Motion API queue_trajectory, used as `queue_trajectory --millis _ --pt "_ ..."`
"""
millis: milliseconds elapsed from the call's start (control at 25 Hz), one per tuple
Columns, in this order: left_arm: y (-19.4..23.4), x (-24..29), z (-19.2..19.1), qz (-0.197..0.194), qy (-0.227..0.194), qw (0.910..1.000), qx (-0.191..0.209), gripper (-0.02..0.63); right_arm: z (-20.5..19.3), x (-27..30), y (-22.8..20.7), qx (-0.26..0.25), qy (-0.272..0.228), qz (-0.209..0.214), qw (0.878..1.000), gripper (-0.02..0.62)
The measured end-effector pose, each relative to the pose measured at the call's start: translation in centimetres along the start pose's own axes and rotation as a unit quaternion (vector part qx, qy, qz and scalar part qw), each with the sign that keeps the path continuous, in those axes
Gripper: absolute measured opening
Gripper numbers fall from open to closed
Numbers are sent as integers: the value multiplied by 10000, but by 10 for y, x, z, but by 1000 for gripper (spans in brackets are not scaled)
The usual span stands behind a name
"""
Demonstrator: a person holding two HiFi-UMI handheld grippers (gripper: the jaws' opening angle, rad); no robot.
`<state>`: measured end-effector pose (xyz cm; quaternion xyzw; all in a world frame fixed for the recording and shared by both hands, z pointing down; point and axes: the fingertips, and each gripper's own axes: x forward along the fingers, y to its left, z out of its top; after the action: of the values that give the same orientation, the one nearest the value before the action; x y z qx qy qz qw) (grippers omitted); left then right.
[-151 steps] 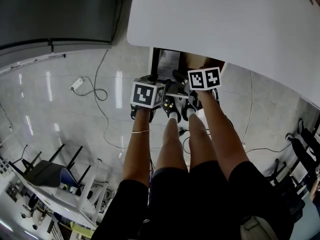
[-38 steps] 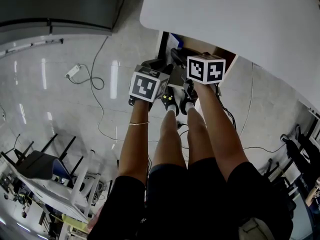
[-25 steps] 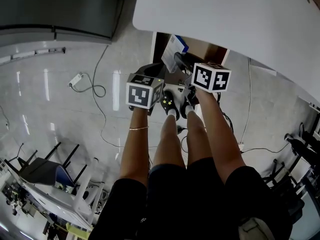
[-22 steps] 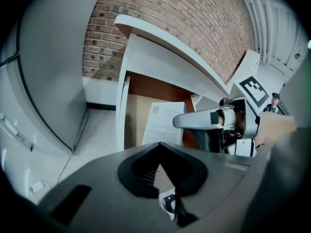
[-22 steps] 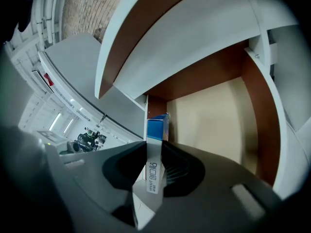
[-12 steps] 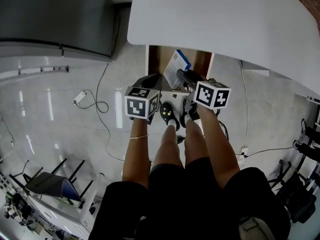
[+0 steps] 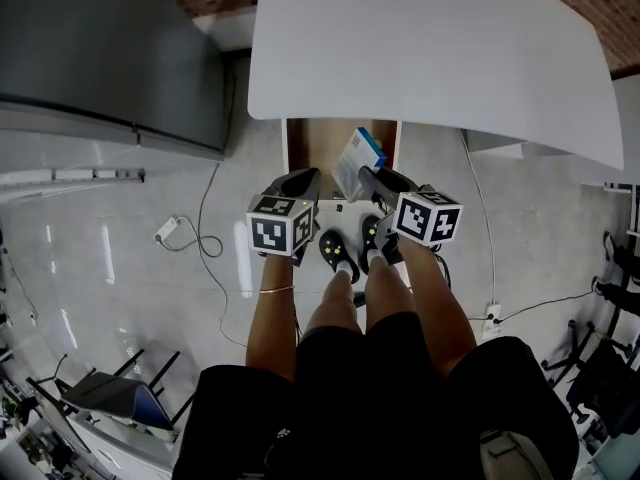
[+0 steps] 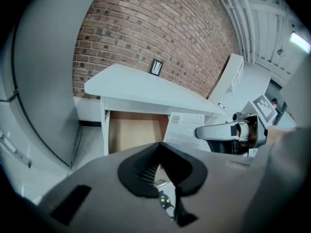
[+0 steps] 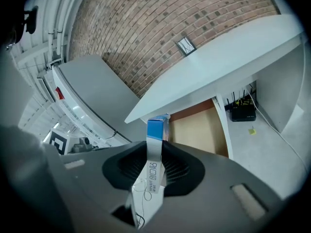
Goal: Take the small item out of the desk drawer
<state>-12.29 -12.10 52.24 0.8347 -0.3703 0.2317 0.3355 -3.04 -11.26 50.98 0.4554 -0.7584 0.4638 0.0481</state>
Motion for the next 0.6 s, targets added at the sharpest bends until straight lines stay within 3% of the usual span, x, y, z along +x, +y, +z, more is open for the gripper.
queue_trajectory --millis 600 --pt "-49 -41 47 -187 -351 9989 260 -2 42 -67 38 -415 -379 179 9983 106"
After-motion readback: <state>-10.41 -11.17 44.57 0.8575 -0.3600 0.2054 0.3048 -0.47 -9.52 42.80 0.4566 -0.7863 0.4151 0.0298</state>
